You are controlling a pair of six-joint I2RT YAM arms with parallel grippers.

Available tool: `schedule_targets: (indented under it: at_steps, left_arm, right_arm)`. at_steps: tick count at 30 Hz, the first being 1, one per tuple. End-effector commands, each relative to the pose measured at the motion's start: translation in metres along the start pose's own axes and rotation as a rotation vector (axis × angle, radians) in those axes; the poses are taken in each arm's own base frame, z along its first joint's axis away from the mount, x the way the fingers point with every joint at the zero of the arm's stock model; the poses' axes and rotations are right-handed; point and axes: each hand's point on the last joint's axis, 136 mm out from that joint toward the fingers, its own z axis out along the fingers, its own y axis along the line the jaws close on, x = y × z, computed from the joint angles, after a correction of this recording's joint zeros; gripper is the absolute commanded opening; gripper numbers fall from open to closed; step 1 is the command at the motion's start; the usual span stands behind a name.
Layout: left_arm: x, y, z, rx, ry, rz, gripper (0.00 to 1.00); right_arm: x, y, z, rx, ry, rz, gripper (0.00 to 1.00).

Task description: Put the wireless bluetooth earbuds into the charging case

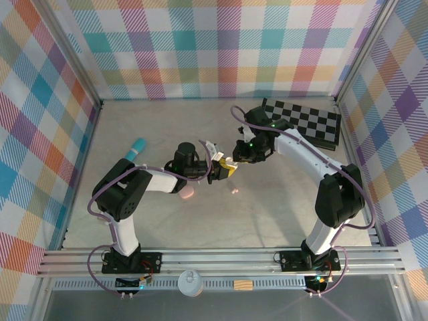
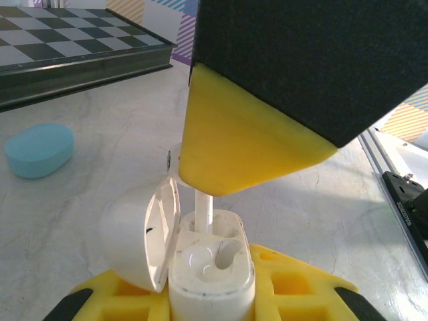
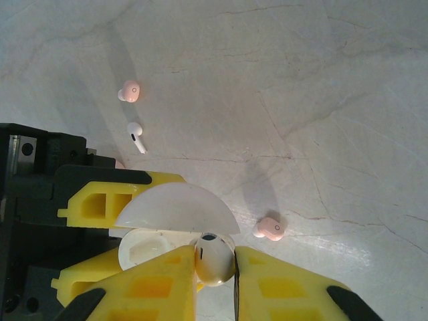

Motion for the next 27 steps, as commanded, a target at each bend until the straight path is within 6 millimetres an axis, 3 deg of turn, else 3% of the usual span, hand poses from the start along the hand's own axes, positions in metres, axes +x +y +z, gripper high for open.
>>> schedule_targets:
  at_steps: [1,27]
  left_arm:
    - [-0.024,-0.012,-0.001,0.045,-0.057,0.092,0.15]
    - [-0.034,-0.029,-0.005,0.103,-0.138,0.232,0.13]
  right_arm:
    - [0.005,0.013,-0.009,-0.027,0.005,-0.046,0.19]
    - [0.023,0.025,-0.01,-0.035,0.057,-0.164,0.19]
